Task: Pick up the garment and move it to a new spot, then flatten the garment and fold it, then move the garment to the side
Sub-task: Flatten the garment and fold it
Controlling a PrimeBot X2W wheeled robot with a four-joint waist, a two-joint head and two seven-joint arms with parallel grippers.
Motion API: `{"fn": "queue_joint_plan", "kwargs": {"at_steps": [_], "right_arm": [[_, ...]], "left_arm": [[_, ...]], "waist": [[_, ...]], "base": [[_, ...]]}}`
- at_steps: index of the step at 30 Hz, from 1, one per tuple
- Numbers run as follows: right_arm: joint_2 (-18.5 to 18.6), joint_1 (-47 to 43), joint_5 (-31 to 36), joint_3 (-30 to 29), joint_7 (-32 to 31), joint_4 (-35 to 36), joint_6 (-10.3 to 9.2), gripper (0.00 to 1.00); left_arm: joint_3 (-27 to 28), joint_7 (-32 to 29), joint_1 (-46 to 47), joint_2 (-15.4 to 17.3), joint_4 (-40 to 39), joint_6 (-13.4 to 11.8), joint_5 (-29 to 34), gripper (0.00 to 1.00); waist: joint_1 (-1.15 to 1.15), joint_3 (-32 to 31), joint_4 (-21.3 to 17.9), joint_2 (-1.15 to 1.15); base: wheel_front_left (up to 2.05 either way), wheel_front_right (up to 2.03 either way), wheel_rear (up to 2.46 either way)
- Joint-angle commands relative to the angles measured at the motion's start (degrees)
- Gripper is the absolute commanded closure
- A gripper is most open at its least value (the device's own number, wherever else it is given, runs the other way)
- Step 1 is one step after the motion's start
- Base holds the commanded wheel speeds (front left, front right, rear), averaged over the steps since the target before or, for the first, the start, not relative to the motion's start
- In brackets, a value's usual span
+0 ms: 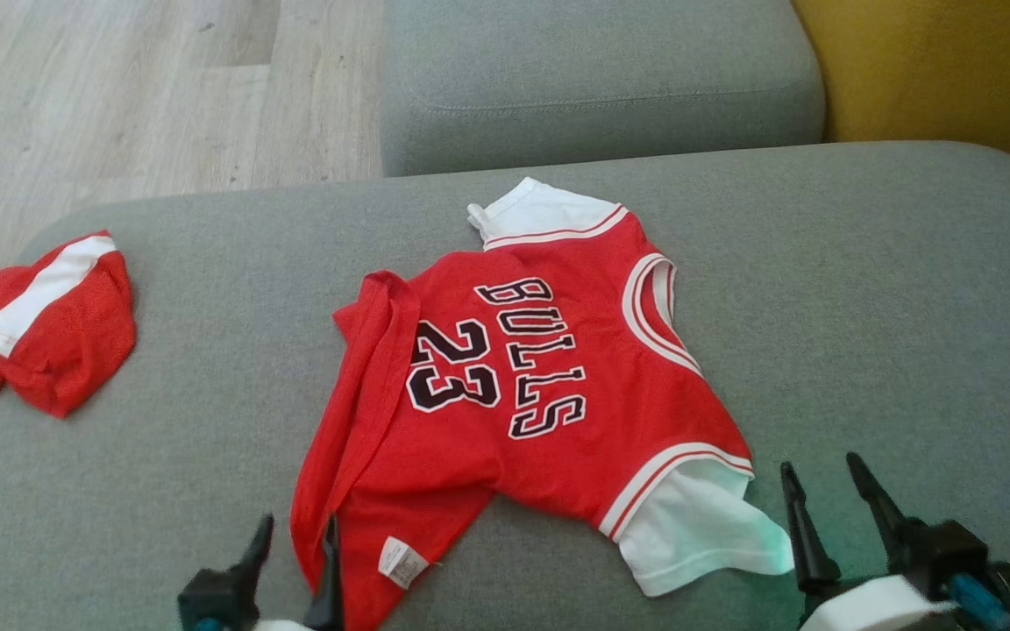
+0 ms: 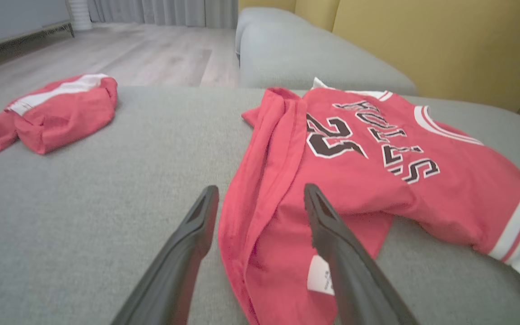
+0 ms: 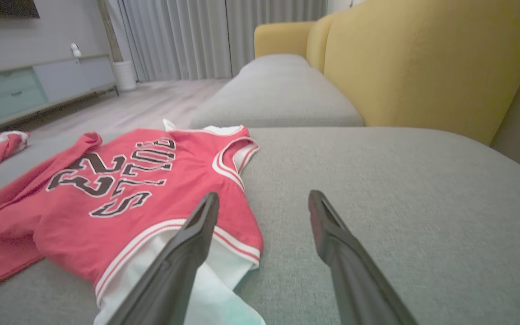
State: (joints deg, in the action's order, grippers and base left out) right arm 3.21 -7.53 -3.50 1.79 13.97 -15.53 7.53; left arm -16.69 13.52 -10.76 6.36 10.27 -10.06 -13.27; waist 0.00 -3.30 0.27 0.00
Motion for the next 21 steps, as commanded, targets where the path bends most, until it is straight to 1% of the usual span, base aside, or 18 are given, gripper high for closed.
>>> {"fn": "queue_joint_plan", "kwargs": {"at_steps": [1,2,6,8,13,17,21], "right_arm": [[2.43,2.98,-0.02,2.45,-3.28,2.54,-0.04,0.0],[2.43,2.98,-0.02,2.45,-3.28,2.54,-0.04,0.0],[4.78,2.58,-0.43,3.93,-13.16,4.12,-0.04,0.0],[6.08,1.93,-1.31,5.78,-18.06,5.22,-0.04,0.0],[9.23,0.19,-4.43,10.2,-27.16,6.85,-0.04,0.0],[11.11,0.06,-5.44,11.53,-30.19,8.48,-0.04,0.0],[11.41,0.7,-5.31,12.08,-30.67,8.69,-0.04,0.0]], "left_arm": [[1.39,-2.72,0.78,-0.25,-1.78,-0.05,-0.4,0.0],[1.39,-2.72,0.78,-0.25,-1.78,-0.05,-0.4,0.0],[-0.69,-11.74,0.31,0.46,-3.98,-0.1,-0.16,0.0],[-1.4,-15.21,0.05,0.7,-5.39,-0.06,-0.32,0.0],[-2.51,-20.13,-0.8,1.08,-6.38,-0.22,-0.67,0.0],[-3.21,-22.76,-1.49,1.34,-5.78,-0.17,-1.28,0.0],[-3.59,-23.92,-1.35,1.56,-5.02,0.16,-1.68,0.0]], "waist": [[0.0,-0.17,-0.26,0.0],[0.0,-0.17,-0.26,0.0],[0.0,0.2,-0.28,0.0],[0.0,0.51,-0.18,0.0],[0.0,1.3,-0.02,0.0],[0.0,2.26,-0.08,0.0],[0.0,2.88,-0.06,0.0]], "base": [[0.0,0.0,0.0],[0.0,0.0,0.0],[0.0,0.0,0.0],[0.0,0.0,0.0],[0.0,0.0,0.0],[0.0,0.0,0.0],[0.0,0.0,0.0]]}}
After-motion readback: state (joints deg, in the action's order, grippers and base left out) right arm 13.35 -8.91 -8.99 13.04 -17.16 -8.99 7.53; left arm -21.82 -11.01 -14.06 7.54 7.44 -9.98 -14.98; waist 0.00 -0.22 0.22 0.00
